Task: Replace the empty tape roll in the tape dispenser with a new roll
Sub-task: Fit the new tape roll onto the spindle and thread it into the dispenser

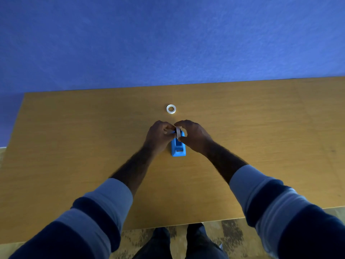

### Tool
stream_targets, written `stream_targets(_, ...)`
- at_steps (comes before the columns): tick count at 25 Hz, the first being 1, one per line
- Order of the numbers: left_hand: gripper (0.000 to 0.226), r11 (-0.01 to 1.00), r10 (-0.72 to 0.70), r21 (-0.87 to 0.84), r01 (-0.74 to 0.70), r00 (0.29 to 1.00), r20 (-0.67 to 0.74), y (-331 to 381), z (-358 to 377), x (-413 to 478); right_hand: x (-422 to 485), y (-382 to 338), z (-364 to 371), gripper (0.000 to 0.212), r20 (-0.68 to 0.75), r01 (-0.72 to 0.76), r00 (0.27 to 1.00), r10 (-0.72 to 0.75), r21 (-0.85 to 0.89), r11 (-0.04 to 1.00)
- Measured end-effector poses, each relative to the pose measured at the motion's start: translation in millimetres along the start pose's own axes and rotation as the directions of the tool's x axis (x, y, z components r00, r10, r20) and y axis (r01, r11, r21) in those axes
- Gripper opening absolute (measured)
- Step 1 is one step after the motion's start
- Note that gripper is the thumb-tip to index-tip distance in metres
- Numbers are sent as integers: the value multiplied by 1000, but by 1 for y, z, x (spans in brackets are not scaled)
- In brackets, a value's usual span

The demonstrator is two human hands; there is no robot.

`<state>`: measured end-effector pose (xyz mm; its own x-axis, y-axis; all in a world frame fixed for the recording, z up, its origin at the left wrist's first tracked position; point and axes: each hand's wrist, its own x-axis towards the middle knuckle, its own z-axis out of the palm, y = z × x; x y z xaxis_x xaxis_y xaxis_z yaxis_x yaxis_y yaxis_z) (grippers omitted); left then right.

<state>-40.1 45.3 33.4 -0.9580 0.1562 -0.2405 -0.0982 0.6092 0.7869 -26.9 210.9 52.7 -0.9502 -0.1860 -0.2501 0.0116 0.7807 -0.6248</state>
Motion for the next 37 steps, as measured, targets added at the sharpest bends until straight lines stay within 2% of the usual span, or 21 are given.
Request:
stream_targets(5,19,997,12,77,-12,1000,-4,-9,10,5,1,7,9,46,-39,-4,999,5,33,999)
stream_targets(10,31,995,-12,100,9,999,36,-16,8,5,2,14,15,42,-46,-48,998,52,87,995)
stream_targets(17,28,998,-27,60,25,999,27,-22,5,3,6,15,13,52,-22,-76,997,80,120,990)
stream_targets(33,39,996,-87,-35,88,995,41,-24,7,-6,0,20,22,47,-10,-62,998,62,56,997)
stream_targets(37,54,992,-81,-97,84,996,41,-20,9,-9,-4,19,25,44,-37,-25,999,28,65,998)
